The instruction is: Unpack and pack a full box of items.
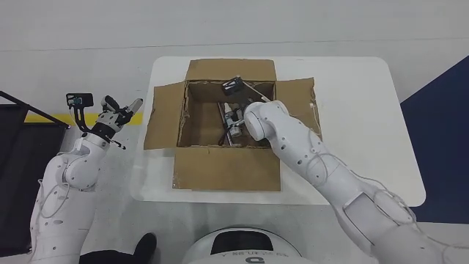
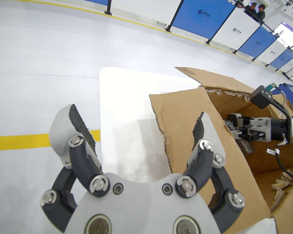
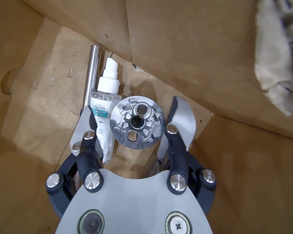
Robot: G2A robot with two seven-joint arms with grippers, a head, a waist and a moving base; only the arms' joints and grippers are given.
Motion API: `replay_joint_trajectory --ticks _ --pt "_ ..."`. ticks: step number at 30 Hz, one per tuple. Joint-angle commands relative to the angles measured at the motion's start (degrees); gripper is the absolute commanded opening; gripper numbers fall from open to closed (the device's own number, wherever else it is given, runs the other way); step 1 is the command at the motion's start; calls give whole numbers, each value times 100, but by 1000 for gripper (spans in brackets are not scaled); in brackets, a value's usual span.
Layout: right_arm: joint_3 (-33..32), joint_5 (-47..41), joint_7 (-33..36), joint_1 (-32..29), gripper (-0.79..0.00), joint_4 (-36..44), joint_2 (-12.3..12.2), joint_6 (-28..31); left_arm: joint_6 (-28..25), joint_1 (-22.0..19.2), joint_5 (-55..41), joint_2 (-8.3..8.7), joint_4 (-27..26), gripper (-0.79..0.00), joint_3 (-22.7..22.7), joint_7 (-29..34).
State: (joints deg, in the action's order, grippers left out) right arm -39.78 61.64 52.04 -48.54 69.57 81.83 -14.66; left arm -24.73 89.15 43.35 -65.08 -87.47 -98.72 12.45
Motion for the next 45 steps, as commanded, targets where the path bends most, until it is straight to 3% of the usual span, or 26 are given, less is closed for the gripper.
replay_joint_trajectory --ticks 1,3,6,14,22,27,35,45 --pt "8 -4 -3 9 -456 -59 30 -23 0 0 0 0 0 0 0 0" --pt "4 19 -9 5 -539 -99 52 -86 0 0 0 0 0 0 0 0" --pt "-12 84 -40 -51 -785 -56 68 -145 0 0 0 0 0 0 0 0" --pt "-288 950 -342 -875 -785 1207 -132 -423 0 0 0 0 0 0 0 0" --pt "-1175 2363 -1216 -2819 -785 3659 -600 -359 0 0 0 0 0 0 0 0" --pt "-1823 2414 -2353 -3914 -785 4643 -785 -39 0 0 0 0 0 0 0 0" --pt "-2526 1849 -3817 -4908 -785 5180 -926 727 0 0 0 0 0 0 0 0" --pt "-2555 1664 -3786 -4943 -785 5166 -930 861 0 0 0 0 0 0 0 0"
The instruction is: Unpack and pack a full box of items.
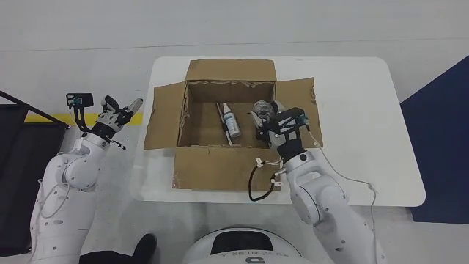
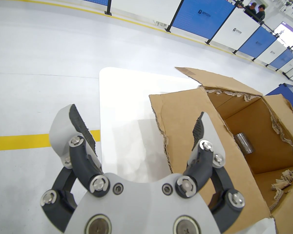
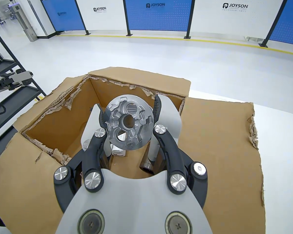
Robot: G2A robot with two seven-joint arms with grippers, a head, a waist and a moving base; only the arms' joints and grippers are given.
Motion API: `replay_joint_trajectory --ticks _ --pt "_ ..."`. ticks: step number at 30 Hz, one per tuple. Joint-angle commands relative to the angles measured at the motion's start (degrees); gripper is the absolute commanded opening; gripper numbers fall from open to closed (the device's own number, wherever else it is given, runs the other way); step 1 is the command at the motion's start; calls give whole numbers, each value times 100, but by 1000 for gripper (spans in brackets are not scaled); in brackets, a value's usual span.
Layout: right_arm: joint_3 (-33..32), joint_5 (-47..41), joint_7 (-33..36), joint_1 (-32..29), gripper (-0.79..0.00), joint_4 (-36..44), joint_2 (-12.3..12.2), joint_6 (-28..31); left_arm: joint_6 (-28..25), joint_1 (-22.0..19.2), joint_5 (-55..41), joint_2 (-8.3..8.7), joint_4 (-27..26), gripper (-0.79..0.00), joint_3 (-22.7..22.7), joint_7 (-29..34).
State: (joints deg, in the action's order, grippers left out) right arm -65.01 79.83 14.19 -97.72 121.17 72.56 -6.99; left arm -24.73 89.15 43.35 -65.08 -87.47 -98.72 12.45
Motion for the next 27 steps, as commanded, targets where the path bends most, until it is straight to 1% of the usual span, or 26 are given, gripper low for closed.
replay_joint_trajectory --ticks 1,3,5,7,9,11,12,13,15,16,18,23,27 --pt "-162 -460 -198 -121 -785 64 -4 107 0 0 0 0 0 0 0 0" --pt "-584 -1004 -648 -459 -785 132 -36 262 0 0 0 0 0 0 0 0" --pt "-1150 -1416 -1105 -896 -785 194 -76 334 0 0 0 0 0 0 0 0" --pt "-1718 -1858 -1536 -1323 -785 247 -95 283 0 0 0 0 0 0 0 0" --pt "-2244 -2440 -1882 -1658 -785 217 -104 395 0 0 0 0 0 0 0 0" --pt "-2739 -2994 -1974 -1873 -785 81 -113 532 0 0 0 0 0 0 0 0" --pt "-2964 -3294 -1734 -1901 -785 -68 -123 540 0 0 0 0 0 0 0 0" --pt "-3185 -3535 -1385 -1808 -785 -179 -140 543 0 0 0 0 0 0 0 0" --pt "-3506 -3863 -702 -1424 -785 -612 -173 362 0 0 0 0 0 0 0 0" --pt "-3586 -3923 -343 -1158 -785 -836 -196 322 0 0 0 0 0 0 0 0" --pt "-3666 -4064 136 -658 -785 -1385 -228 297 0 0 0 0 0 0 0 0" --pt "-3579 -3903 775 226 -785 -2397 -278 175 0 0 0 0 0 0 0 0" --pt "-3532 -3731 938 543 -785 -2773 -297 51 0 0 0 0 0 0 0 0"
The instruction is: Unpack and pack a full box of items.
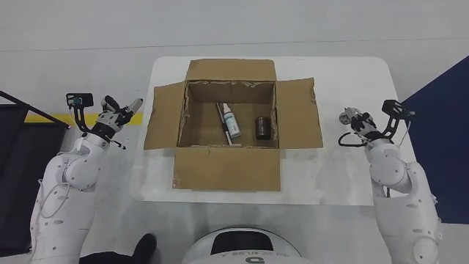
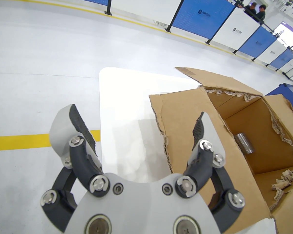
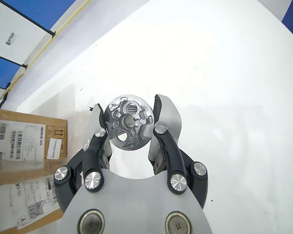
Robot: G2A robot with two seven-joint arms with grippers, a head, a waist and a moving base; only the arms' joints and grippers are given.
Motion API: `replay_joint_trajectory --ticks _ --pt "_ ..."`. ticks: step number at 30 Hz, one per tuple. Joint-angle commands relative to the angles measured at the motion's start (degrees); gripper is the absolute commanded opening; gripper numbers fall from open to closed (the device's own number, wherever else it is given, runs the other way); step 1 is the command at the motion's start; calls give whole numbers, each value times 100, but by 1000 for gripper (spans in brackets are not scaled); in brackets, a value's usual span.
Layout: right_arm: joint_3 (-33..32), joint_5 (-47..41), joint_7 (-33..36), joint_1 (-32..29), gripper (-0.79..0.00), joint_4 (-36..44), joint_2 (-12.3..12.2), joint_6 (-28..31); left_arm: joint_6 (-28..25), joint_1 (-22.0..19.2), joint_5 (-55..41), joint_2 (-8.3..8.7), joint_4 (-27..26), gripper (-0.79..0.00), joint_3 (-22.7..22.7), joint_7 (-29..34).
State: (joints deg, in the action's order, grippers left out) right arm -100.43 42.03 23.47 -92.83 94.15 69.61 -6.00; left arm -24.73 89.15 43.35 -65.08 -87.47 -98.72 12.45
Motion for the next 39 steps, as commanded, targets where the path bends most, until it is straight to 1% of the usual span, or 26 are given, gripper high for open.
replay_joint_trajectory --ticks 1,7,12,14,15,16,17,19,25,29,31,32,34,35,39 --pt "23 64 30 89 -785 -112 -4 -65 0 0 0 0 0 0 0 0" --pt "45 567 161 79 -785 -164 -28 -395 0 0 0 0 0 0 0 0" --pt "39 746 479 97 -785 -131 -52 -441 0 0 0 0 0 0 0 0" --pt "43 762 539 113 -671 -132 -55 -449 0 0 0 0 0 0 0 0" --pt "44 768 549 118 -573 -129 -56 -460 0 0 0 0 0 0 0 0" --pt "45 775 543 119 -551 -118 -55 -473 0 0 0 0 0 0 0 0" --pt "53 767 543 113 -511 -99 -53 -485 0 0 0 0 0 0 0 0" --pt "59 767 548 103 -499 -70 -52 -507 0 0 0 0 0 0 0 0" --pt "110 871 651 126 -496 -46 -56 -557 0 0 0 0 0 0 0 0" --pt "162 1006 841 153 -471 -24 -64 -633 0 0 0 0 0 0 0 0" --pt "170 1031 916 167 -428 -12 -66 -673 0 0 0 0 0 0 0 0" --pt "172 1044 949 170 -376 -10 -67 -684 0 0 0 0 0 0 0 0" --pt "173 1070 999 181 -31 -2 -70 -711 0 0 0 0 0 0 0 0" --pt "178 1073 1019 184 0 6 -70 -724 0 0 0 0 0 0 0 0" --pt "186 1142 1029 109 0 173 -66 -859 0 0 0 0 0 0 0 0"
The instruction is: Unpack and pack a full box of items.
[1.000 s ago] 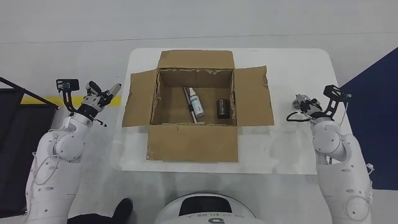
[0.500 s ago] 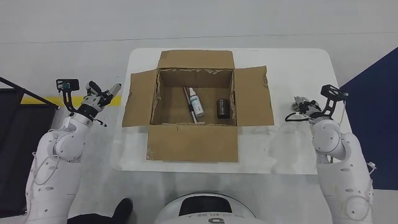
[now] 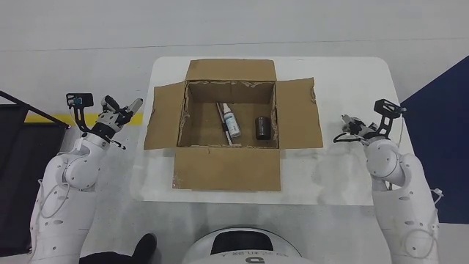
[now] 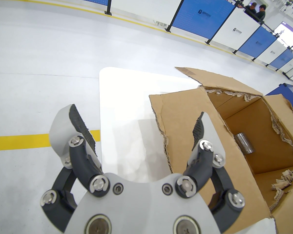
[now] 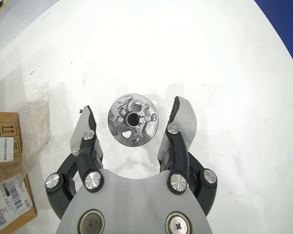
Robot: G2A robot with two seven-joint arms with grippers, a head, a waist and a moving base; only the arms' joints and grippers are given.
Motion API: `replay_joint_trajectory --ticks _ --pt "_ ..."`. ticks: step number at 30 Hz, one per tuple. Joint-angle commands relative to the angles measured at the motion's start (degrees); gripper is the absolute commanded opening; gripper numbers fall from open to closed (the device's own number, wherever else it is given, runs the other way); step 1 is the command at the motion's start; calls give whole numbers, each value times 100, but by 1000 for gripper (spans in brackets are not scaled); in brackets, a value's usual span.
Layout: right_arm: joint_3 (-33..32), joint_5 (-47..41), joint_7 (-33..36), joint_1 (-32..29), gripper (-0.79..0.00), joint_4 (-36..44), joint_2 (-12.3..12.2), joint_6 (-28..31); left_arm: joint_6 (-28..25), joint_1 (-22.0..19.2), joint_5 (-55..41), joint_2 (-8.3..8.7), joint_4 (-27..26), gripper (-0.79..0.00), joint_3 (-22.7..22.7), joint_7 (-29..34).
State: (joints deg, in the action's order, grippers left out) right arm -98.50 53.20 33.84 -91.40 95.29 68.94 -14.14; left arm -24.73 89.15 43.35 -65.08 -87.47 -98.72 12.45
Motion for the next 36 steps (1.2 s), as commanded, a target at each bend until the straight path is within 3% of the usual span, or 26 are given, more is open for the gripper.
replay_joint_trajectory --ticks 1,7,12,16,30,36 --pt "-26 30 -57 -73 0 142 4 -86 0 0 0 0 0 0 0 0" --pt "-397 -659 -761 -806 0 1139 48 236 0 0 0 0 0 0 0 0" --pt "-642 -1365 -1396 -1604 0 2180 89 1213 0 0 0 0 0 0 0 0" --pt "-533 -1779 -1297 -1946 0 2613 81 2284 0 0 0 0 0 0 0 0" --pt "-459 -1762 -1243 -1913 0 2657 77 2365 0 0 0 0 0 0 0 0" --pt "264 -1041 -1005 -1489 0 3712 57 2542 0 0 0 0 0 0 0 0"
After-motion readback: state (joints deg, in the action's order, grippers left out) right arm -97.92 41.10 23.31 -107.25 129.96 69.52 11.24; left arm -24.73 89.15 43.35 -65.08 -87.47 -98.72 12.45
